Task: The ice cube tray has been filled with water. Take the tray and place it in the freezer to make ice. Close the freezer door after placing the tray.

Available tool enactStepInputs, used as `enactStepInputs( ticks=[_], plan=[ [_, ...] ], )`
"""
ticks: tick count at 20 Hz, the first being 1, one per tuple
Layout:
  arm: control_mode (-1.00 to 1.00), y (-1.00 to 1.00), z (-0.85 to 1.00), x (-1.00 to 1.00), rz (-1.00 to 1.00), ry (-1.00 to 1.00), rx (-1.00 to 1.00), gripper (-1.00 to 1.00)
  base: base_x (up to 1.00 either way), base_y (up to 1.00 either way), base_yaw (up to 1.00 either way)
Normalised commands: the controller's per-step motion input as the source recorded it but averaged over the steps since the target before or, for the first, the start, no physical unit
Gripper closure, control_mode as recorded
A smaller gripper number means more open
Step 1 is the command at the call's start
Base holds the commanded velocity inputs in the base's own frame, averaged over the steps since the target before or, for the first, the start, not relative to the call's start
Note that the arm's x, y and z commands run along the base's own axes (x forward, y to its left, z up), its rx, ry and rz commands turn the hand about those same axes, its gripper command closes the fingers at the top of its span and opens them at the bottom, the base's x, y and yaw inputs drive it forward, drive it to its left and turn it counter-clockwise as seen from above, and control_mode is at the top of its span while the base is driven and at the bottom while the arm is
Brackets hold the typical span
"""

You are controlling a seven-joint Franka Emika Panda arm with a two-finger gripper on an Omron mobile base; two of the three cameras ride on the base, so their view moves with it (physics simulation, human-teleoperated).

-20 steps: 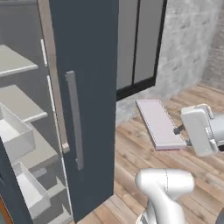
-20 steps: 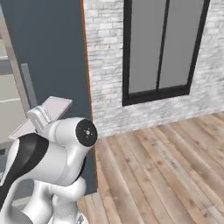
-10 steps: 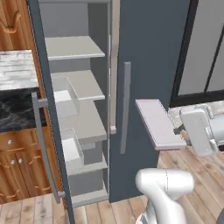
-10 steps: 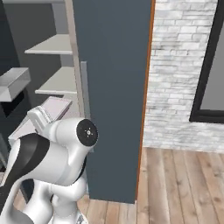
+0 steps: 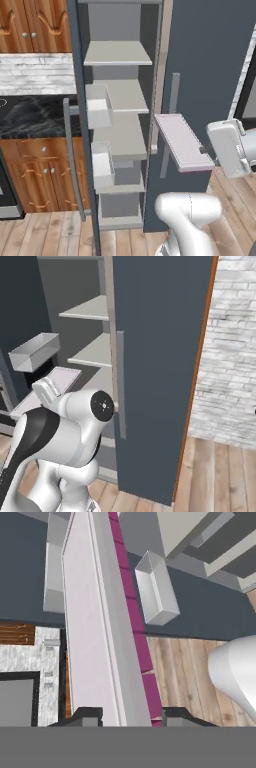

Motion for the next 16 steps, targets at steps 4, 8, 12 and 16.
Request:
enactStepInputs(
  ticks=[4,8,12,16],
  plan=[
    [1.00,0.00,0.00,0.00,0.00,0.00,0.00,1.00,0.48,0.00,0.21],
    [1.00,0.00,0.00,0.00,0.00,0.00,0.00,1.00,0.30,0.12,0.16],
    [-1.00,0.23,0.11,0.00,0.03,-0.04,-0.06,1.00,0.01,0.06,0.03],
    [-1.00,0.53,0.58,0.09,-0.04,-0.11,-0.11,1.00,0.00,0.00,0.00]
  ],
)
